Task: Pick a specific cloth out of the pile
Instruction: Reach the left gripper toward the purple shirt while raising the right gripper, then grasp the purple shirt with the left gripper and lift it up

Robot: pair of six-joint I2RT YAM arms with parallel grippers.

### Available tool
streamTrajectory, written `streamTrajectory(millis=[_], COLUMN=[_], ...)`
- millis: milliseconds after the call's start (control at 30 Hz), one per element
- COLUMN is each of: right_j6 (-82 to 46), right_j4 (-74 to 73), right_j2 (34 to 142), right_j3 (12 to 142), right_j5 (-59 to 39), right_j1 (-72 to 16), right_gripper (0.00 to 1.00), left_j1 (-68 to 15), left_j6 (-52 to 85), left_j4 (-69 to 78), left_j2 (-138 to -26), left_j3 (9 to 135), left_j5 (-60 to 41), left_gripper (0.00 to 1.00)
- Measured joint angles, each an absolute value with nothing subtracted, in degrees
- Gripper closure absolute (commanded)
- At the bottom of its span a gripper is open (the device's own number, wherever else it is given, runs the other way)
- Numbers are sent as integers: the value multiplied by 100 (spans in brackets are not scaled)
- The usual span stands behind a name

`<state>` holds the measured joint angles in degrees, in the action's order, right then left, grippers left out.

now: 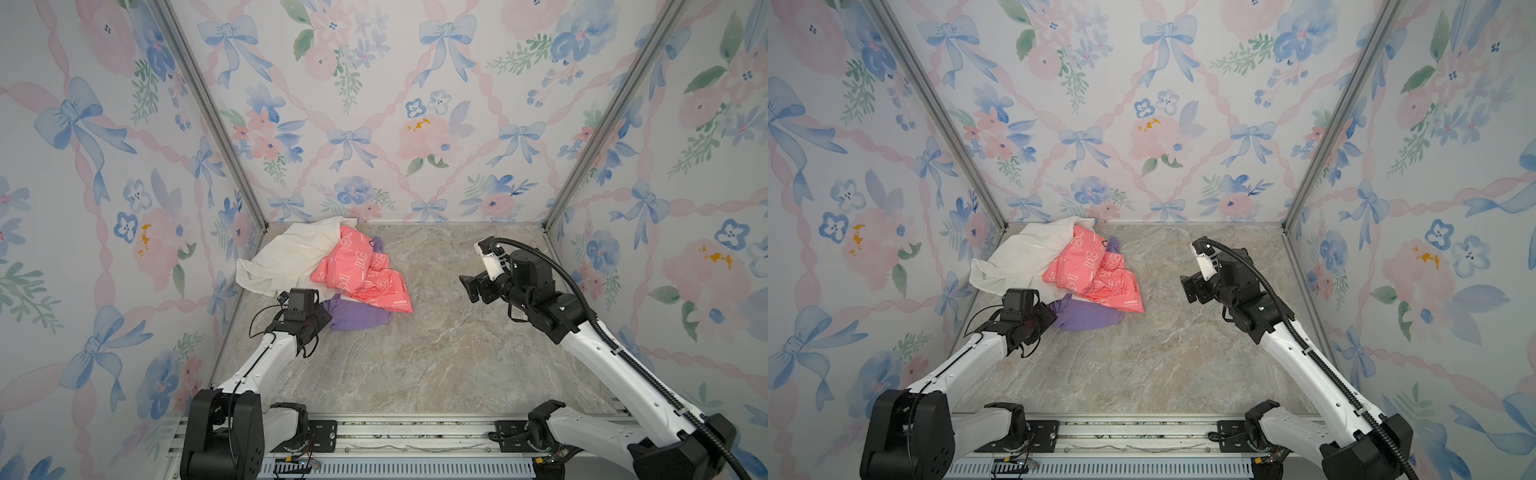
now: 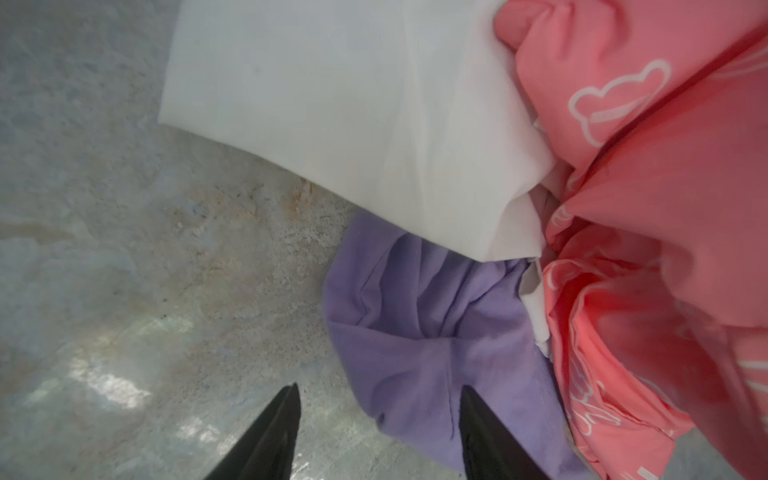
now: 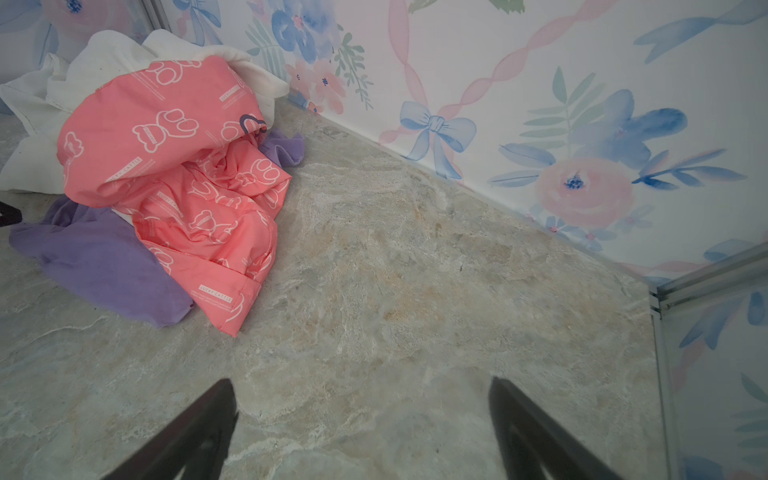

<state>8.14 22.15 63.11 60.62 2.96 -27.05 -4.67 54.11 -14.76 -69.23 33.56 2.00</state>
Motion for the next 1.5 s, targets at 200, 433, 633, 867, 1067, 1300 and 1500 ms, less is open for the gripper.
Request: streamTrajectory(millis=[200,433,633,867,1067,1300,1500], right_j6=[792,762,683,639,506,246,-56], right_j4=[2211,2244,2255,2252,2196,1859,1872], right_j2=[6390,6451,6451,6464,6523,6495,6495], right_j3=[6062,6062,6062,6062,6060,5959,5959], right_j5=[281,276,276,283,484,781,1000], right_j1=[-2753,-2825,-2908,-3000,-3033,-3046,-3004], right_gripper=[3,3,3,3,3,3,3], left_j1=[-451,-451,-451,-451,-451,-451,-451], left_j6=[5330,5120,5100,5105,5105,5105,5105], left_j4=[-1507,-1472,-1474,-1511,-1514,-1575,-1719], left_j2=[-7561,-7913,-7942,-7625,-7201,-7168,-7011], left_j3=[3767,4101,4108,4368,4880,5588,5972], left_j5=[-54,-261,-305,-217,-38,64,242], left_gripper=[71,99,100,100,100,100,100])
